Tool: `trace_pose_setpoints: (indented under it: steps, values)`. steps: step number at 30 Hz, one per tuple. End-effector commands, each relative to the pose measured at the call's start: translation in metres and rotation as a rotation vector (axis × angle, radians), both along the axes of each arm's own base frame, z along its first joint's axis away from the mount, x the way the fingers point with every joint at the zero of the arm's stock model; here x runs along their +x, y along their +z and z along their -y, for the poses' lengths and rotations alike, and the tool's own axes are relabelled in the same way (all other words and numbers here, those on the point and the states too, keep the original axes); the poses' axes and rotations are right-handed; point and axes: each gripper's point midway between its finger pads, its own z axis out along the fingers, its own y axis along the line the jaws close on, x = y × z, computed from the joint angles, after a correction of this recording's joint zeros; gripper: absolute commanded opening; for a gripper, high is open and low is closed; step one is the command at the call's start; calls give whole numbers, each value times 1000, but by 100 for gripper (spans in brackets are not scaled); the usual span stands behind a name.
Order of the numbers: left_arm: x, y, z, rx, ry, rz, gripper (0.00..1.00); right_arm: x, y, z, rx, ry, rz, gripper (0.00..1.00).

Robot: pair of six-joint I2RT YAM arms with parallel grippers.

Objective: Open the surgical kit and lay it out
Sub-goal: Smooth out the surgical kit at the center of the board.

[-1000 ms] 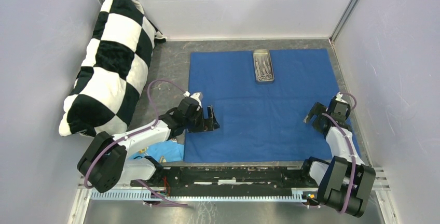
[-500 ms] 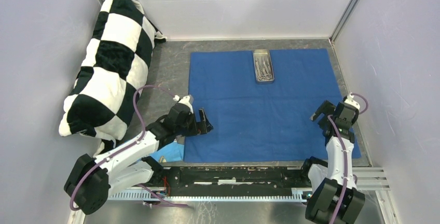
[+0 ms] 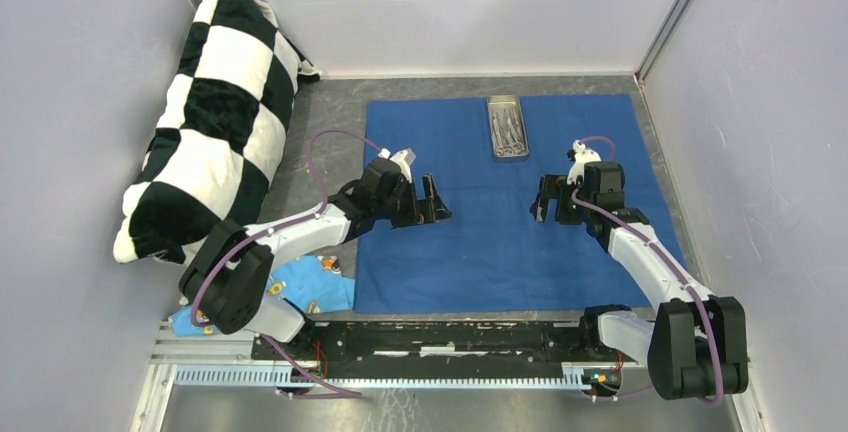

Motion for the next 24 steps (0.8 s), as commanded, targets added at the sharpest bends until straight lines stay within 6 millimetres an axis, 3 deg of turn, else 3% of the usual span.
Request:
trace_pose_setpoints:
  steps: [1,6,11,17,21,24]
  values:
    - [7,-17,-14,53,72,7,99,19,16,-1,-15,8,69,98]
    - [-6,-44,-57,209,143,33,99,14,9,27,-165,-40,27,98]
    - [-5,-37,-75,311,136,75,99,17,22,44,-256,-78,54,98]
    - [0,47,-55,175,83,182,100,36,40,36,-221,-58,126,98]
    - [23,104,-47,182,63,309,100,78,52,37,-247,-70,132,98]
    - [42,135,-40,194,57,375,100,115,59,32,-204,-101,169,98]
